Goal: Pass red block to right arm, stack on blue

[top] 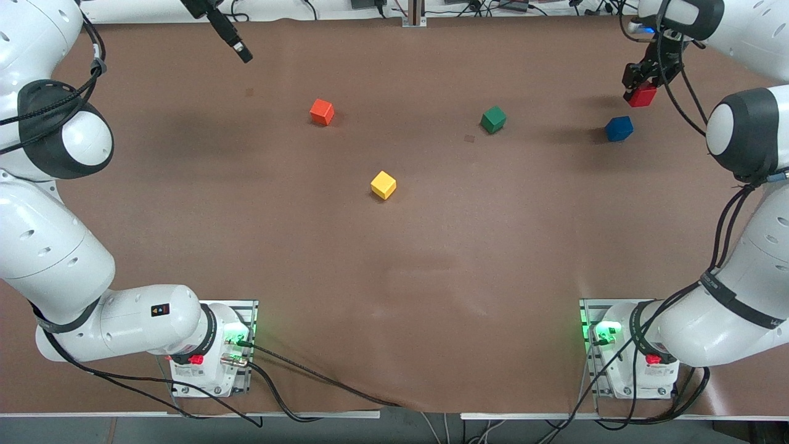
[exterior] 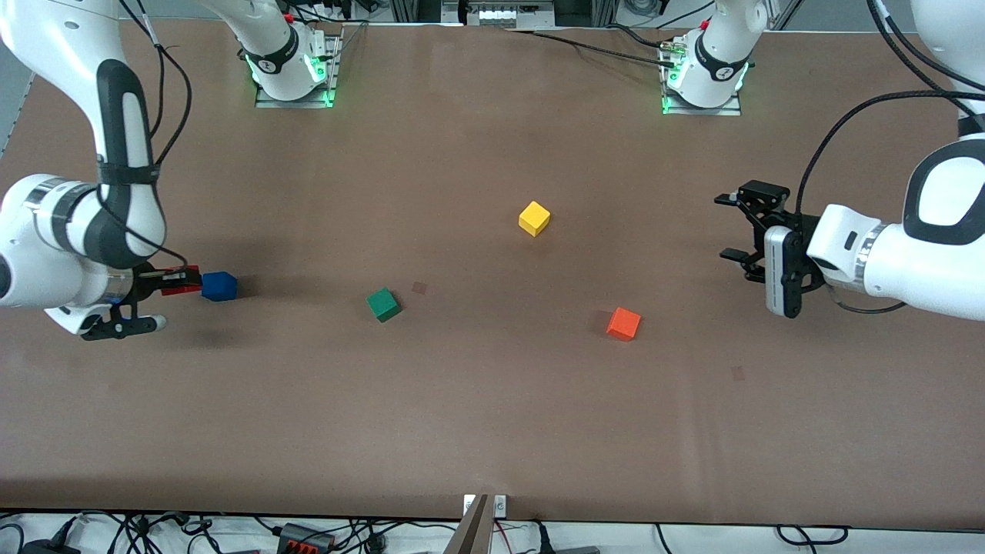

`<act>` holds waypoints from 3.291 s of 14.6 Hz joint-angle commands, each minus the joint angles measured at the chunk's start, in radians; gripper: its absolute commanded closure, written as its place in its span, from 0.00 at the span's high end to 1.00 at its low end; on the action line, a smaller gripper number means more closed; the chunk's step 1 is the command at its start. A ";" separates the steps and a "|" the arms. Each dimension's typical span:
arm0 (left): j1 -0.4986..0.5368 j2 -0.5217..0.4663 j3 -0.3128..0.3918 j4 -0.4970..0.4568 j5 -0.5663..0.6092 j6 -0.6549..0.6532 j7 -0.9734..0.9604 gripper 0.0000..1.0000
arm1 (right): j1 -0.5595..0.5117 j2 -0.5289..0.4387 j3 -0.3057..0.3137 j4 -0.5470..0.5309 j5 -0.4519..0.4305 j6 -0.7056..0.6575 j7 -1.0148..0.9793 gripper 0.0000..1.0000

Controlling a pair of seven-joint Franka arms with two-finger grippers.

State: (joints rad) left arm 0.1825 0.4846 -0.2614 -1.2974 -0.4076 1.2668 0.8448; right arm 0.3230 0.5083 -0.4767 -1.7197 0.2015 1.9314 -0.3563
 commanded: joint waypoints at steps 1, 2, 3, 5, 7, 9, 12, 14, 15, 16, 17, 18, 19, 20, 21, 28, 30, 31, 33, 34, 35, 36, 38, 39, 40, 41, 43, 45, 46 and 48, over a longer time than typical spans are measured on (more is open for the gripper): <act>-0.047 -0.032 -0.009 0.036 0.206 -0.026 -0.189 1.00 | 0.036 -0.094 -0.017 -0.161 -0.037 0.130 0.022 0.00; -0.114 -0.050 0.008 0.036 0.295 -0.026 -0.241 1.00 | 0.050 -0.109 -0.019 -0.188 -0.060 0.168 0.023 0.00; -0.168 -0.073 0.057 0.032 0.368 -0.024 -0.278 1.00 | 0.056 -0.129 -0.022 -0.217 -0.088 0.205 0.034 0.00; -0.216 -0.148 0.119 -0.020 0.421 0.015 -0.344 1.00 | 0.056 -0.146 -0.022 -0.248 -0.097 0.241 0.066 0.00; -0.215 -0.242 0.157 -0.115 0.427 0.106 -0.503 1.00 | 0.056 -0.157 -0.022 -0.273 -0.097 0.282 0.076 0.00; -0.212 -0.377 0.168 -0.295 0.429 0.221 -0.685 1.00 | 0.054 -0.172 -0.020 -0.334 -0.097 0.371 0.076 0.00; -0.180 -0.519 0.168 -0.468 0.429 0.414 -0.808 1.00 | 0.056 -0.183 -0.017 -0.409 -0.097 0.487 0.076 0.00; -0.176 -0.544 0.201 -0.485 0.418 0.465 -0.816 1.00 | 0.051 -0.180 -0.016 -0.414 -0.091 0.486 0.080 0.00; -0.176 -0.544 0.217 -0.476 0.415 0.467 -0.814 1.00 | 0.051 -0.175 -0.014 -0.417 -0.091 0.491 0.085 0.00; -0.166 -0.543 0.223 -0.464 0.397 0.476 -0.814 1.00 | 0.051 -0.174 -0.014 -0.417 -0.089 0.489 0.085 0.00; -0.155 -0.543 0.229 -0.458 0.368 0.479 -0.817 1.00 | 0.050 -0.175 -0.014 -0.417 -0.089 0.485 0.086 0.00; -0.146 -0.543 0.234 -0.459 0.356 0.476 -0.822 1.00 | 0.050 -0.174 -0.014 -0.417 -0.086 0.483 0.086 0.00; -0.138 -0.541 0.234 -0.457 0.357 0.470 -0.831 1.00 | 0.048 -0.172 -0.013 -0.417 -0.083 0.483 0.086 0.00; -0.140 -0.537 0.229 -0.454 0.357 0.470 -0.831 1.00 | 0.047 -0.169 -0.013 -0.417 -0.082 0.485 0.086 0.00; -0.140 -0.534 0.219 -0.438 0.362 0.470 -0.834 1.00 | 0.050 -0.166 -0.013 -0.419 -0.079 0.485 0.086 0.00; -0.149 -0.528 0.211 -0.419 0.371 0.445 -0.842 1.00 | 0.057 -0.146 -0.005 -0.417 -0.034 0.491 0.086 0.00; -0.149 -0.529 0.211 -0.419 0.371 0.433 -0.840 1.00 | 0.057 -0.140 0.001 -0.417 -0.030 0.495 0.086 0.00; -0.149 -0.529 0.212 -0.418 0.371 0.424 -0.839 1.00 | 0.057 -0.133 0.001 -0.414 -0.030 0.500 0.086 0.00; -0.152 -0.531 0.206 -0.418 0.371 0.416 -0.840 1.00 | 0.057 -0.128 0.001 -0.413 -0.030 0.517 0.086 0.00; -0.152 -0.529 0.197 -0.411 0.371 0.416 -0.840 1.00 | 0.057 -0.128 0.001 -0.413 -0.030 0.517 0.085 0.00; -0.152 -0.526 0.200 -0.404 0.369 0.416 -0.837 1.00 | 0.057 -0.126 0.001 -0.413 -0.030 0.518 0.085 0.00; -0.150 -0.523 0.200 -0.402 0.371 0.416 -0.833 1.00 | 0.057 -0.126 0.001 -0.413 -0.030 0.520 0.085 0.00; -0.152 -0.517 0.197 -0.390 0.371 0.418 -0.840 1.00 | 0.057 -0.119 0.001 -0.413 -0.030 0.534 0.085 0.00; -0.153 -0.511 0.195 -0.379 0.371 0.416 -0.842 1.00 | 0.057 -0.117 0.001 -0.413 -0.030 0.535 0.085 0.00; -0.153 -0.509 0.195 -0.378 0.371 0.416 -0.840 1.00 | 0.057 -0.116 0.001 -0.413 -0.030 0.535 0.085 0.00; -0.153 -0.509 0.195 -0.378 0.371 0.416 -0.842 1.00 | 0.057 -0.116 0.001 -0.413 -0.028 0.535 0.085 0.00; -0.155 -0.508 0.186 -0.376 0.371 0.416 -0.842 1.00 | 0.057 -0.111 0.001 -0.413 -0.028 0.535 0.085 0.00; -0.155 -0.506 0.182 -0.376 0.371 0.416 -0.842 1.00 | 0.059 -0.111 0.003 -0.413 -0.017 0.535 0.085 0.00; -0.155 -0.506 0.180 -0.376 0.371 0.416 -0.845 1.00 | 0.059 -0.111 0.003 -0.413 -0.017 0.532 0.085 0.05; -0.155 -0.508 0.160 -0.375 0.371 0.416 -0.888 1.00 | 0.059 -0.113 0.001 -0.402 -0.016 0.531 0.086 1.00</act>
State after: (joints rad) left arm 0.0264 -0.0361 -0.0785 -1.7054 -0.0378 1.7076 0.0020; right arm 0.3733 0.4021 -0.4731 -2.1185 0.1683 2.4474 -0.2761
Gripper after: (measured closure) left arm 0.000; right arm 0.445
